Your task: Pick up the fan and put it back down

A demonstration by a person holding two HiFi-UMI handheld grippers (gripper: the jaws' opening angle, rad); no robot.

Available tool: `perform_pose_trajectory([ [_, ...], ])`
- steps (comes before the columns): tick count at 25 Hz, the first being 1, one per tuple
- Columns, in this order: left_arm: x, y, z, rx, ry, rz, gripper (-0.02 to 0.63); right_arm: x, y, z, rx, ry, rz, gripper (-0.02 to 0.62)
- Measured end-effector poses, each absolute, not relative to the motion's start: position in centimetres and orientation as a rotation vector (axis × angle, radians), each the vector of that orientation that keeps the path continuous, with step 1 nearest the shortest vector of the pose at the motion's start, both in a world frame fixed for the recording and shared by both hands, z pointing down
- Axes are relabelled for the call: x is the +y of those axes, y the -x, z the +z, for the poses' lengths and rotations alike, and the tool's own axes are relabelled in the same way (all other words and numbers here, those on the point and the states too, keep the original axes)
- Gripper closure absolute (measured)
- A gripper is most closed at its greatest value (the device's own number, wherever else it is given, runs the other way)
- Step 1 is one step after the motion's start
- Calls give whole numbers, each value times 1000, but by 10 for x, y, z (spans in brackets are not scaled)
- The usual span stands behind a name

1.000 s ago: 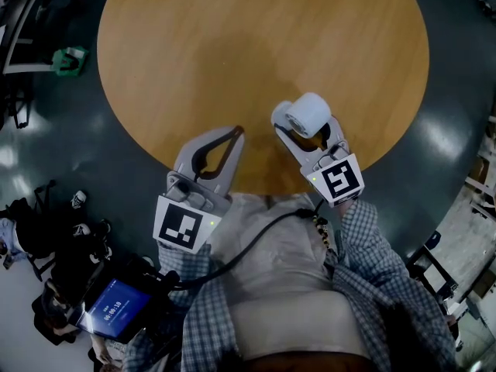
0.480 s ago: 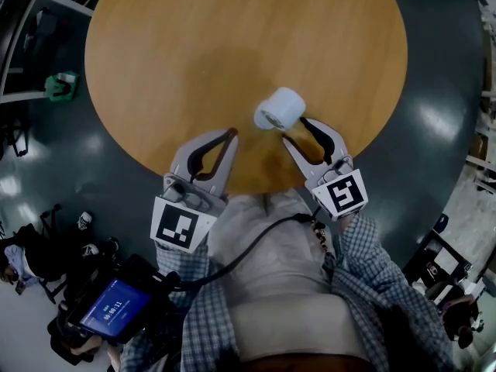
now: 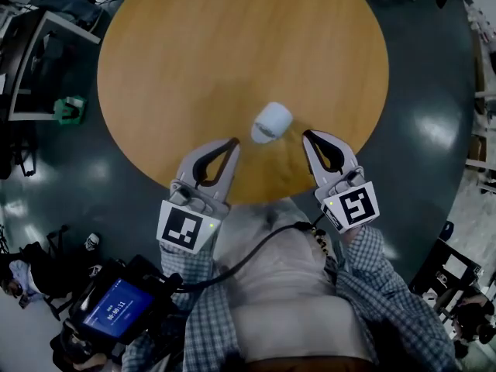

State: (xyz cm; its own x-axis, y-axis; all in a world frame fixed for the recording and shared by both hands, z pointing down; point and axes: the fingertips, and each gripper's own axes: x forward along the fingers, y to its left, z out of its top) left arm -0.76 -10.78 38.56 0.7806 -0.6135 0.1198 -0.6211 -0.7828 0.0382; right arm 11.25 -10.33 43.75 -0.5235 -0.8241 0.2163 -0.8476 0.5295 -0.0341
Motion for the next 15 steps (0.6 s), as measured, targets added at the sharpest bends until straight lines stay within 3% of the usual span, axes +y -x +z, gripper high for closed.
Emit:
perform_pose_trajectory([
  [15, -113, 24, 343, -1083, -2948, 99, 606, -132, -102, 342, -2762, -1553, 80, 598],
])
